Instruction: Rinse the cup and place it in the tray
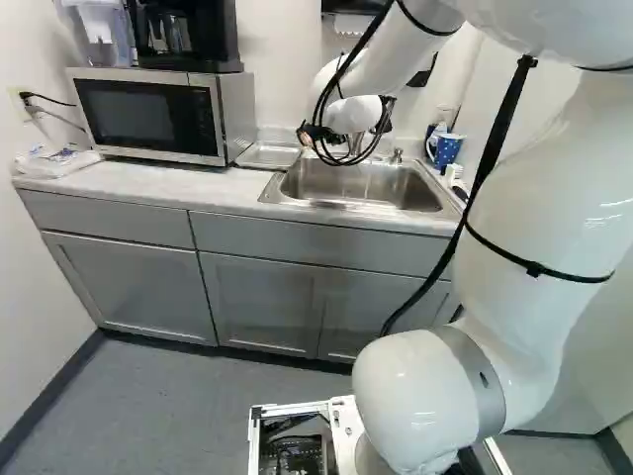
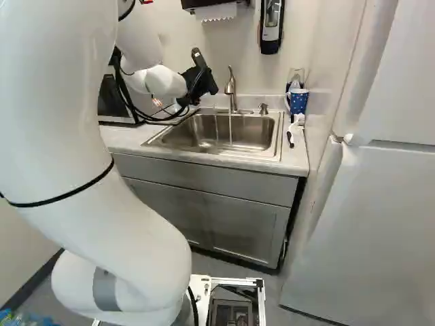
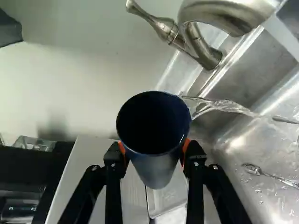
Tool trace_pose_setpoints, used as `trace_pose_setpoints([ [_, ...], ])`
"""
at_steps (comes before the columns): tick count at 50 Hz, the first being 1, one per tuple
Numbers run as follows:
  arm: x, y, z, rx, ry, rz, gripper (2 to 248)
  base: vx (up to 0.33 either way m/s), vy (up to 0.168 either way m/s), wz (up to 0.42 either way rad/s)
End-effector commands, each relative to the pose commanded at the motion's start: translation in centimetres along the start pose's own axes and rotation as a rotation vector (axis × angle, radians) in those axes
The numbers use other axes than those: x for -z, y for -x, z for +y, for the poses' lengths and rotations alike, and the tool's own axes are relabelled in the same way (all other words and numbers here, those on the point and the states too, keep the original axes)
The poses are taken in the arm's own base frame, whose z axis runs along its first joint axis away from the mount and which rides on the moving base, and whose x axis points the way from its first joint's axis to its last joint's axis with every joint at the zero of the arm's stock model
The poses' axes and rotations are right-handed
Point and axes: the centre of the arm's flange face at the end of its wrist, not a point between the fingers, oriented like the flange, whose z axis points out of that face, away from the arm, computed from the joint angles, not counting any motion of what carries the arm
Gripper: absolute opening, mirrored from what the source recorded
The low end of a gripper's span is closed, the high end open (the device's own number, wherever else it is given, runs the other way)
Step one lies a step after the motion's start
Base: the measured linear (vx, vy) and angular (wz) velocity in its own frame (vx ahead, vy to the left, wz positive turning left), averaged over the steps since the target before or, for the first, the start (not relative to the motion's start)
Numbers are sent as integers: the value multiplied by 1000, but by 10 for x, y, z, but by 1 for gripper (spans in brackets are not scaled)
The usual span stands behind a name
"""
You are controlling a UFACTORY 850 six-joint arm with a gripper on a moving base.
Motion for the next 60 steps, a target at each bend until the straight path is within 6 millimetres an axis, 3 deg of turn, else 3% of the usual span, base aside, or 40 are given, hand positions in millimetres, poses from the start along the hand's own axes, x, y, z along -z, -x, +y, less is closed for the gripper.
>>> trace_pose_setpoints([
  [37, 0, 0, 0, -389, 0, 0, 124, 0, 0, 0],
  [60, 0, 0, 0, -389, 0, 0, 124, 0, 0, 0],
])
